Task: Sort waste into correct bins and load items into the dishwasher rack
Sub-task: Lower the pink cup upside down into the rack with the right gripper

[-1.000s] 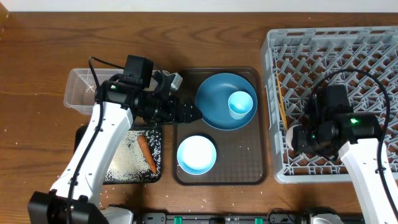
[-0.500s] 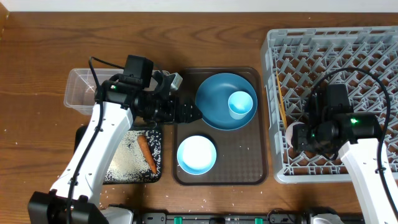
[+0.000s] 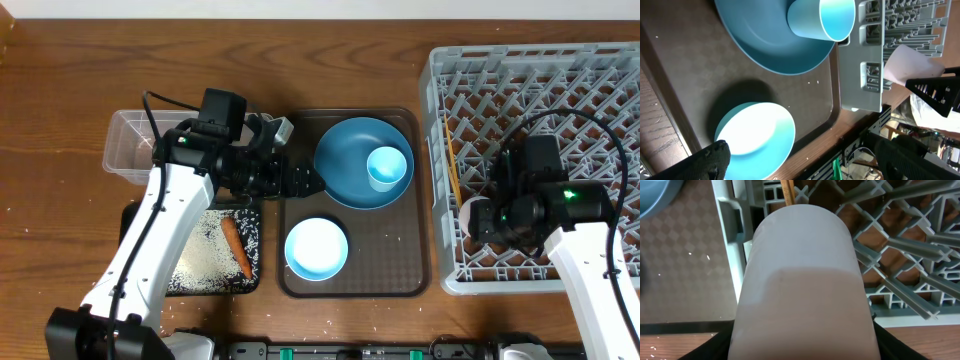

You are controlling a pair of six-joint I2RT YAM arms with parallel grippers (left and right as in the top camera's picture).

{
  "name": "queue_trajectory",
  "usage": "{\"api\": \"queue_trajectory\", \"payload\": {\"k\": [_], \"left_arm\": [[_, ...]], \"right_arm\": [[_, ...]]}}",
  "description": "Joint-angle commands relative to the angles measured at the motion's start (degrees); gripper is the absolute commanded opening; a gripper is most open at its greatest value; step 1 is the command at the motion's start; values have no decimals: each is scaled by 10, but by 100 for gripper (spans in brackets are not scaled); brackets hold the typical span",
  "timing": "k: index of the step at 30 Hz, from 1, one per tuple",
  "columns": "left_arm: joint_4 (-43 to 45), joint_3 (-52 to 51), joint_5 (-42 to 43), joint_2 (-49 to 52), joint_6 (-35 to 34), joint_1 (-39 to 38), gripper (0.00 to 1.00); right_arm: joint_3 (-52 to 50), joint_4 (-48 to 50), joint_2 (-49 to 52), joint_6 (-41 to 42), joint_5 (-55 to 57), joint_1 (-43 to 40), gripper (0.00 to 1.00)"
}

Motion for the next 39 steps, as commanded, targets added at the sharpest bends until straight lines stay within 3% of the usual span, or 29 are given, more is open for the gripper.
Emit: {"api": "queue_trajectory", "payload": {"k": [1, 5, 22, 28, 39], "left_arm": [[-1, -3, -7, 0, 6, 2, 95], [-1, -3, -7, 0, 6, 2, 95], [-1, -3, -7, 0, 6, 2, 95], [-1, -3, -7, 0, 6, 2, 95], [-1, -3, -7, 0, 6, 2, 95]], "right_arm": [[-2, -3, -1, 6, -2, -8, 66], [-2, -5, -1, 6, -2, -8, 73], [-2, 1, -1, 6, -2, -8, 75], [-2, 7, -1, 6, -2, -8, 99], [-2, 7, -1, 6, -2, -8, 99]]}}
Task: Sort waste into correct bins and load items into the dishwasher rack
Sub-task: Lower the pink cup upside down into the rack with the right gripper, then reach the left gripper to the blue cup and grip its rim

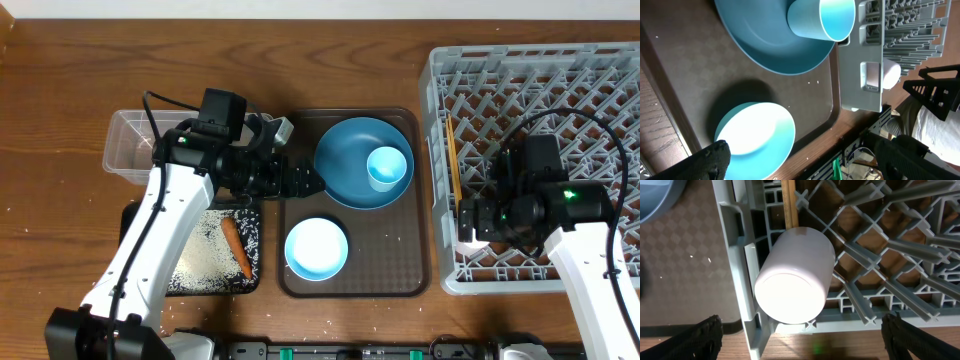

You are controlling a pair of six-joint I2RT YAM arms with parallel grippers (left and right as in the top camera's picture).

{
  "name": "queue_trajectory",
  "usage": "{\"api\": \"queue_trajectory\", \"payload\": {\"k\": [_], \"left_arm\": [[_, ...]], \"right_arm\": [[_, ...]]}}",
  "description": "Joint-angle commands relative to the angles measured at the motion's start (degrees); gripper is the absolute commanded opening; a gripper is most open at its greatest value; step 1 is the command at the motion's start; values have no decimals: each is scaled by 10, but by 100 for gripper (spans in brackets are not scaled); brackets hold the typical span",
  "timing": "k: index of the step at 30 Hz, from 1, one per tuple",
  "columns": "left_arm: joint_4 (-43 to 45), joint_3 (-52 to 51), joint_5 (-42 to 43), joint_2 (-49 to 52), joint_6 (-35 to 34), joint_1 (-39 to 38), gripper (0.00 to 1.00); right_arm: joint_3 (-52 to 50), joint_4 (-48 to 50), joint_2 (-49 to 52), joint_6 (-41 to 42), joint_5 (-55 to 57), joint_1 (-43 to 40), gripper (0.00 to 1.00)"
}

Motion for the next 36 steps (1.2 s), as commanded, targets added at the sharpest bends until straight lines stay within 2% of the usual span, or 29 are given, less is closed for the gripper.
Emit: {"api": "queue_trajectory", "payload": {"k": [1, 2, 7, 12, 15, 16, 19, 22, 28, 36], "left_arm": [[0, -3, -5, 0, -3, 2, 95], [4, -3, -5, 0, -9, 2, 98], [89, -3, -5, 0, -10, 2, 98], [124, -3, -8, 0, -114, -12, 98], [146, -3, -51, 0, -171, -40, 98], [155, -3, -73, 0, -186, -55, 97], [186, -3, -138, 0, -216, -104, 69], [212, -3, -239, 1, -253, -161, 59], [276, -3, -370, 22, -285, -258, 57], [318, -3, -412, 87, -306, -299, 57]], "right_arm": [[-2, 2, -1, 4, -2, -8, 99], [-2, 2, -1, 4, -2, -8, 99], [-2, 1, -1, 4, -2, -8, 99], [-2, 2, -1, 4, -2, -8, 99], [-2, 2, -1, 4, -2, -8, 99], [-2, 1, -1, 4, -2, -8, 99], [-2, 2, -1, 4, -2, -8, 99], [-2, 2, -1, 4, -2, -8, 99], [-2, 1, -1, 4, -2, -8, 99], [-2, 1, -1, 4, -2, -8, 99]]}}
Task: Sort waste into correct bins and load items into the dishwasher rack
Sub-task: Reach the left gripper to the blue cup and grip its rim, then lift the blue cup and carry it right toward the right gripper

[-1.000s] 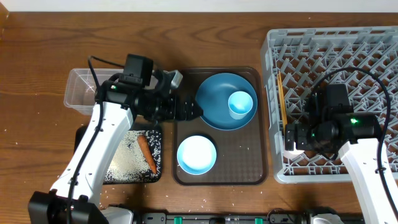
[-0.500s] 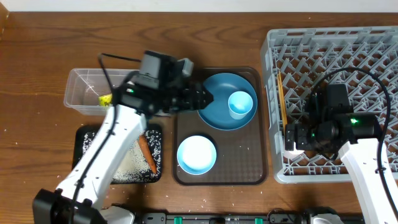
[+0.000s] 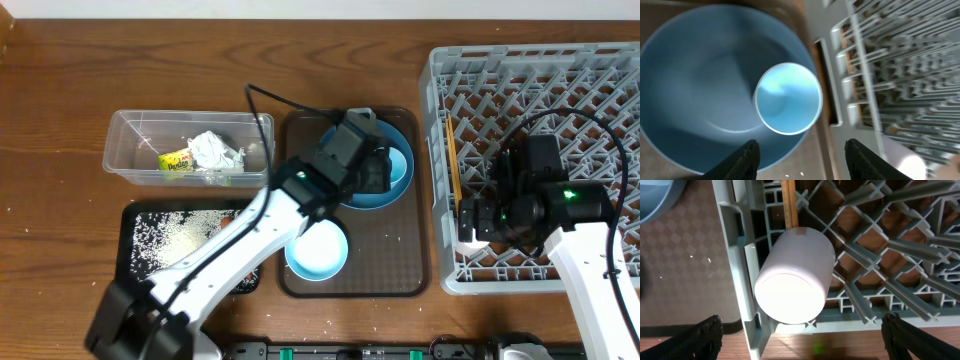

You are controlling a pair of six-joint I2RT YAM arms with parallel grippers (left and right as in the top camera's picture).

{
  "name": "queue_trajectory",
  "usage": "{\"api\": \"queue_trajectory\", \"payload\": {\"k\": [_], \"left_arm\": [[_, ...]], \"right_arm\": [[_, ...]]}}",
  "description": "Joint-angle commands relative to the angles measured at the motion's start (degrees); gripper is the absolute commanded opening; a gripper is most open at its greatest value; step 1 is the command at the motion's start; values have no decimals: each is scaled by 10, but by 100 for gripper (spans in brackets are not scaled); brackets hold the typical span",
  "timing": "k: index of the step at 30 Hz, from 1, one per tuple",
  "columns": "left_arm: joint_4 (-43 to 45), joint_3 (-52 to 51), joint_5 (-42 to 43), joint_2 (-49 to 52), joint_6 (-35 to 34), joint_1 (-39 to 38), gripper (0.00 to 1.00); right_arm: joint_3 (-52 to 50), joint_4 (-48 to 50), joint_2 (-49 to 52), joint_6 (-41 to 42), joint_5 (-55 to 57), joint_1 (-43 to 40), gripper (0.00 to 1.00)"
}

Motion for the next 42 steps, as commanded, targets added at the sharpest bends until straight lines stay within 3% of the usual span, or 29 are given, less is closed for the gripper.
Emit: {"api": "queue_trajectory", "payload": {"k": [1, 10, 17, 35, 37, 42], "left_arm": [[5, -2, -41, 36, -24, 0, 57], [52, -2, -41, 119, -24, 0, 57], [59, -2, -67, 136, -23, 0, 39], [44, -2, -70, 136, -23, 0, 21], [46, -2, -71, 135, -23, 1, 13], [48, -1, -71, 123, -23, 1, 6]], "right_arm": [[-2, 2, -1, 4, -2, -8, 99], [-2, 1, -1, 4, -2, -8, 99], [-2, 2, -1, 4, -2, -8, 99], [-2, 2, -1, 4, -2, -8, 99], [-2, 2, -1, 4, -2, -8, 99], [-2, 1, -1, 4, -2, -8, 99]]}}
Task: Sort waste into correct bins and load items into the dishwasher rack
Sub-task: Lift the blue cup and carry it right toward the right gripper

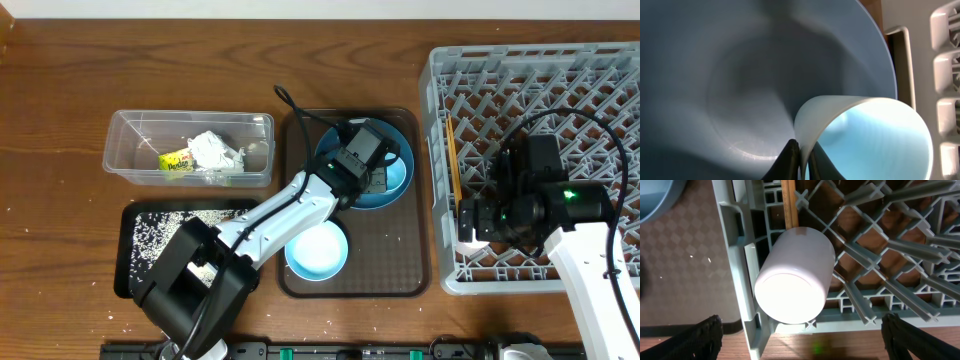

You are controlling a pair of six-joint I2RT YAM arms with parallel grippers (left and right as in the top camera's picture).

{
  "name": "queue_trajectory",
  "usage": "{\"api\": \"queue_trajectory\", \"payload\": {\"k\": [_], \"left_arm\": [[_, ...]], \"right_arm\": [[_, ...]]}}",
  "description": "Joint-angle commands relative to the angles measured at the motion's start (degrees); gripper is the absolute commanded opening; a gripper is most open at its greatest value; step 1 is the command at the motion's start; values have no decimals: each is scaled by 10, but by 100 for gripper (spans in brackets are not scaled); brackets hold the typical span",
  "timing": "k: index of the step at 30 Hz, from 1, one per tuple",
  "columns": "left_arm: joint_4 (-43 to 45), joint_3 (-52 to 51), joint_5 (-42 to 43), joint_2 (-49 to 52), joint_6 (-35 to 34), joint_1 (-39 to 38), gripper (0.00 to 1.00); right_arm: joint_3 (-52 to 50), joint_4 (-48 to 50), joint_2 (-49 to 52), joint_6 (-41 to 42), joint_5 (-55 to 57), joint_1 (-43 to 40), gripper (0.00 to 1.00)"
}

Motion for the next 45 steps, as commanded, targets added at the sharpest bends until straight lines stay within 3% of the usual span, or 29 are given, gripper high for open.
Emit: {"api": "queue_trajectory", "payload": {"k": [1, 9, 12, 16, 23, 26, 32, 38, 42, 45], "left_arm": [[1, -1, -9, -12, 4, 2, 6], [-8, -1, 0, -87, 35, 7, 6], [-26, -1, 41, -134, 40, 25, 6], [-30, -1, 206, -191, 74, 84, 6], [-35, -1, 588, -216, 73, 243, 6], [-56, -1, 675, -214, 74, 287, 6], [-109, -1, 749, -214, 124, 312, 6], [-122, -1, 757, -214, 140, 312, 6], [-122, -1, 757, -214, 143, 312, 6], [-122, -1, 757, -214, 143, 312, 6]], "right_arm": [[-2, 1, -1, 4, -2, -8, 99], [-2, 1, -1, 4, -2, -8, 99], [-2, 2, -1, 4, -2, -8, 99], [-2, 1, -1, 4, -2, -8, 99], [-2, 1, -1, 4, -2, -8, 99], [-2, 1, -1, 4, -2, -8, 99], [-2, 8, -1, 4, -2, -8, 99], [-2, 53, -1, 7, -32, -8, 99], [-2, 58, -1, 42, -101, -8, 99], [-1, 66, -3, 41, -223, -8, 99]]}}
